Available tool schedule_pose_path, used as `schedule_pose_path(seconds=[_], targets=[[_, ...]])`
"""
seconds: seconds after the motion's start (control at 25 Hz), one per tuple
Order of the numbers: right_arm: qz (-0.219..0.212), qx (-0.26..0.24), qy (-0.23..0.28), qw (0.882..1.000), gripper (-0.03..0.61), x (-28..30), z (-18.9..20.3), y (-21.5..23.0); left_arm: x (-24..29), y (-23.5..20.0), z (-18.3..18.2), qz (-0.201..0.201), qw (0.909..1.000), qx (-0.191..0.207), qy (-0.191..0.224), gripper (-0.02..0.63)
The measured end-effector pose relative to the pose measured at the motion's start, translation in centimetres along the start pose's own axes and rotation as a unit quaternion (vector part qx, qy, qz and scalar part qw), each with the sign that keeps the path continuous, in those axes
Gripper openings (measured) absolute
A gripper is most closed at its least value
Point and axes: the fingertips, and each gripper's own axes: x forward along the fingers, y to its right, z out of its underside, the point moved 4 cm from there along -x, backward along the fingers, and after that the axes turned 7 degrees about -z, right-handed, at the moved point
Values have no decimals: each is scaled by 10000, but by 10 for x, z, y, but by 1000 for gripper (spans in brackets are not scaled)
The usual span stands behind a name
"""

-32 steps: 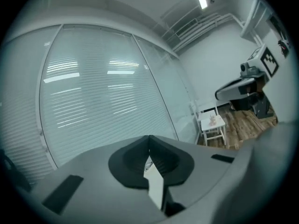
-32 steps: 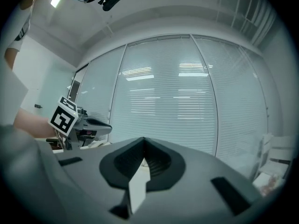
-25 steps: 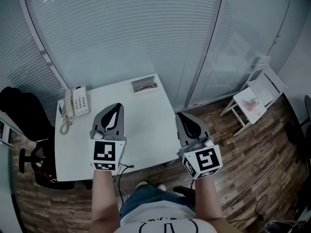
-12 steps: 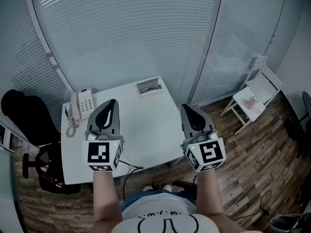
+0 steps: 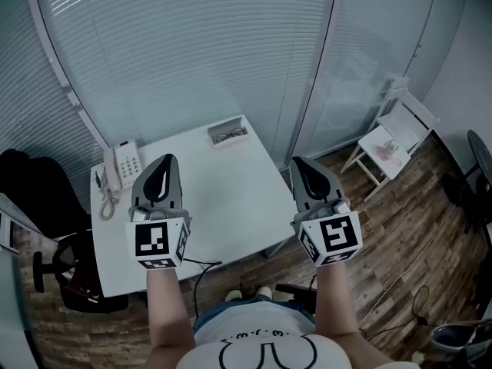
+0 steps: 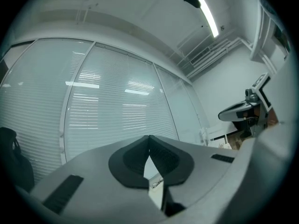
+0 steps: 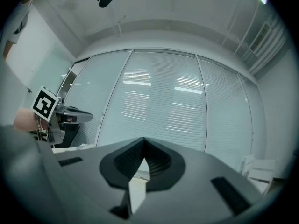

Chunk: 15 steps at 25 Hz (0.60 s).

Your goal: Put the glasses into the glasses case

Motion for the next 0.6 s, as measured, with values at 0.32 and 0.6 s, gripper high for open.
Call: schedule_pose_path(seconds=[0.32,0.6], targets=[[143,-33,-37,9999,9,-7,-1,5,-1,-2,-5,69,9999,55,72,17],[186,-74,-21,9998,9,-12,-5,6,-1,-1,-8,132,9998,91,100,17]])
